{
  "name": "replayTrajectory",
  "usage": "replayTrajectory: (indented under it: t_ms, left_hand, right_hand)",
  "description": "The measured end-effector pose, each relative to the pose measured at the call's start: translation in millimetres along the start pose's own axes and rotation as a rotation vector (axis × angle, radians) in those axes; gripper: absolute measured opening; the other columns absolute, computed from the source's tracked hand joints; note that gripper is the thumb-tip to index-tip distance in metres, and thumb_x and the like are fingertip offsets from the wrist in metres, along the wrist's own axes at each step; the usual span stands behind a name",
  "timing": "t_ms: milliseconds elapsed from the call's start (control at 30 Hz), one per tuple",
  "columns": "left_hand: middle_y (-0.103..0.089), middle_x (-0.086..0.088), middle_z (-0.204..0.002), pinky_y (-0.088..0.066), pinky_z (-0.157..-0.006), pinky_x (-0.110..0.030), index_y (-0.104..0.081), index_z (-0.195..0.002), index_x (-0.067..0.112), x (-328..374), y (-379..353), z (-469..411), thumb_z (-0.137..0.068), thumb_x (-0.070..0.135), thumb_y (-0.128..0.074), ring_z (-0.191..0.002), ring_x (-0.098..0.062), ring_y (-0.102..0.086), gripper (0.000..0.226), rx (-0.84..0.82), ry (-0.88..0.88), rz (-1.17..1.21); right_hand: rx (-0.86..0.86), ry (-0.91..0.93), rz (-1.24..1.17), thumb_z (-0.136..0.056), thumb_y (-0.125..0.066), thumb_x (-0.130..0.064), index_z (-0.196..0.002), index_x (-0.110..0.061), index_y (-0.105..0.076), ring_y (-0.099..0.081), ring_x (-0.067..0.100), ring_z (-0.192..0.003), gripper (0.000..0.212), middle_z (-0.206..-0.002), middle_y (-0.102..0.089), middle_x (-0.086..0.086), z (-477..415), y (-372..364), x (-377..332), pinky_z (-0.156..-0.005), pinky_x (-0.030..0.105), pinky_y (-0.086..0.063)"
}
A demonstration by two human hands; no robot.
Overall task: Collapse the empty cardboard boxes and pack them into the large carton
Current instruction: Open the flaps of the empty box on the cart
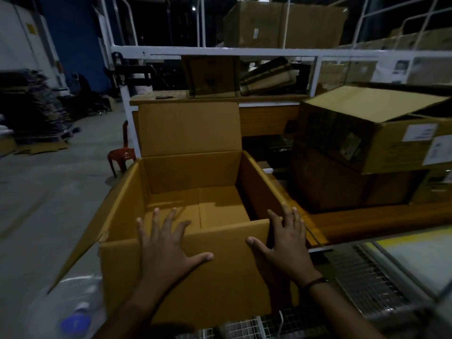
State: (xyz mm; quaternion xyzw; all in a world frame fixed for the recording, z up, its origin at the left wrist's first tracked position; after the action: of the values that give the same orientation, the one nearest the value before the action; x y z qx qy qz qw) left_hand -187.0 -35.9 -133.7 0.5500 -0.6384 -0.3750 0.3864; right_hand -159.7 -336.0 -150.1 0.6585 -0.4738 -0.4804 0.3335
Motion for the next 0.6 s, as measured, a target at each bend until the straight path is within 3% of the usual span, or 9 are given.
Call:
replayTrajectory:
  t_ms: [133, 433, 600]
  left_hand:
    - [-0.049, -0.003, -0.155, -0.006, -0.120, -0.070, -0.064, -0.132, 0.037, 50, -8, -21, -0.065, 0.105, -0.037, -0.152, -0.035, -0.028, 0.100, -0.011, -0.143, 0.026]
    - [-0.030, 0.006, -0.166, 0.002, -0.124, -0.062, -0.047, -0.146, 0.043, 135, -19, -49, -0.075, 0.101, -0.022, -0.158, -0.024, -0.010, 0.095, -0.047, -0.404, 0.223]
    - [-0.027, 0.006, -0.167, 0.002, -0.124, -0.062, -0.044, -0.148, 0.043, 184, -17, -62, -0.078, 0.099, -0.024, -0.158, -0.026, -0.011, 0.092, -0.061, -0.547, 0.312]
  right_hand:
    - [0.002, -0.028, -0.028, -0.085, -0.041, -0.085, -0.159, -0.037, -0.018, 0.014, 0.027, -0.155, 0.091, -0.170, 0.007, 0.000, 15, 6, 4, -0.125, 0.054, 0.000]
    - [0.158, -0.217, -0.035, -0.080, -0.023, -0.088, -0.153, -0.035, -0.033, 0.002, 0.023, -0.156, 0.091, -0.170, -0.005, -0.001, 59, 50, 57, -0.124, 0.052, -0.013]
    - [0.304, -0.347, 0.005, -0.089, -0.048, -0.074, -0.148, -0.032, -0.042, -0.012, 0.026, -0.154, 0.073, -0.166, -0.021, 0.002, 79, 88, 94, -0.120, 0.055, -0.026]
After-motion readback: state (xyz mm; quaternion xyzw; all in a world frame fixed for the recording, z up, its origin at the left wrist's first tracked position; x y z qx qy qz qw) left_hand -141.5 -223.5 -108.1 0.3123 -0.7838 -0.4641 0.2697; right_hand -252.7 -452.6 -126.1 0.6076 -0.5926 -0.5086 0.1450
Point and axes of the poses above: each hand's wrist, its own z-axis away from the middle knuckle, its own y-axis out of the back of the hand, x = y × z, the point moved 1 cm from there along -z, towards the middle knuckle
